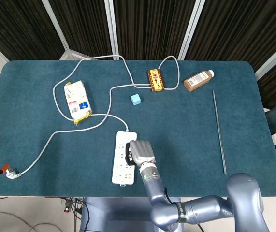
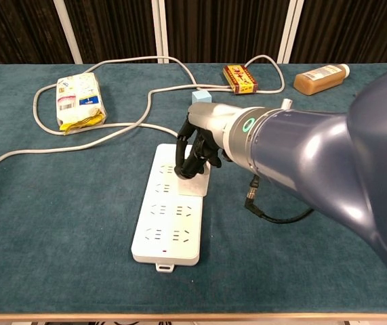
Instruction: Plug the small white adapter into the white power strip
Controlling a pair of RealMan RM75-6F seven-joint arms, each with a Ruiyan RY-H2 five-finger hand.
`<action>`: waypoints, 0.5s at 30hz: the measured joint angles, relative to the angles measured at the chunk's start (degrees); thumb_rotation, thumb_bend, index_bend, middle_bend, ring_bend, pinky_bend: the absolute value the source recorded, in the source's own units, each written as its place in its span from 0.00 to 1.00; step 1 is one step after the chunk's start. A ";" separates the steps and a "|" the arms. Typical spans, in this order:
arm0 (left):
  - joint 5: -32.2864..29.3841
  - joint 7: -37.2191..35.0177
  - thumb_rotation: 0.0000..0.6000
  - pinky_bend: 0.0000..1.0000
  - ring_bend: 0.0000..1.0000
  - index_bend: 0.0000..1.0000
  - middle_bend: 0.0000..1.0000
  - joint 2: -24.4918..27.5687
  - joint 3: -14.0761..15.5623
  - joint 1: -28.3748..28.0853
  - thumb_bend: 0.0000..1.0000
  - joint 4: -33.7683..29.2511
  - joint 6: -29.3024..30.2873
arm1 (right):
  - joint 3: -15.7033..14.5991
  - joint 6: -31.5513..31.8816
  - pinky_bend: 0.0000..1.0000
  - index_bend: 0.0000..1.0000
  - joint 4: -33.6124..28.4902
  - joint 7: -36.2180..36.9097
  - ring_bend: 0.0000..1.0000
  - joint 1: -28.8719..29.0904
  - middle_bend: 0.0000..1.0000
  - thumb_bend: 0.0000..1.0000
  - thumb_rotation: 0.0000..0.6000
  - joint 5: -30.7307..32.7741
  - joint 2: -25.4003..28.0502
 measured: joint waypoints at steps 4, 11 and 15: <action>0.16 -0.02 1.00 0.00 0.00 0.19 0.00 0.01 0.07 -0.01 0.09 -0.02 0.00 | 0.06 -0.36 0.97 1.00 0.37 0.01 0.81 -0.07 0.76 0.56 1.00 -0.26 -0.45; 0.08 -0.19 1.00 0.00 0.00 0.19 0.00 0.06 0.02 -0.01 0.09 0.01 -0.01 | 0.08 -0.62 0.97 1.00 1.31 -0.63 0.81 -0.01 0.76 0.56 1.00 -0.21 -1.00; 0.26 -0.32 1.00 0.00 0.00 0.19 0.00 0.11 0.08 0.02 0.09 0.00 0.06 | 0.43 -0.79 0.97 1.00 2.11 -1.23 0.81 0.21 0.76 0.56 1.00 0.10 -1.32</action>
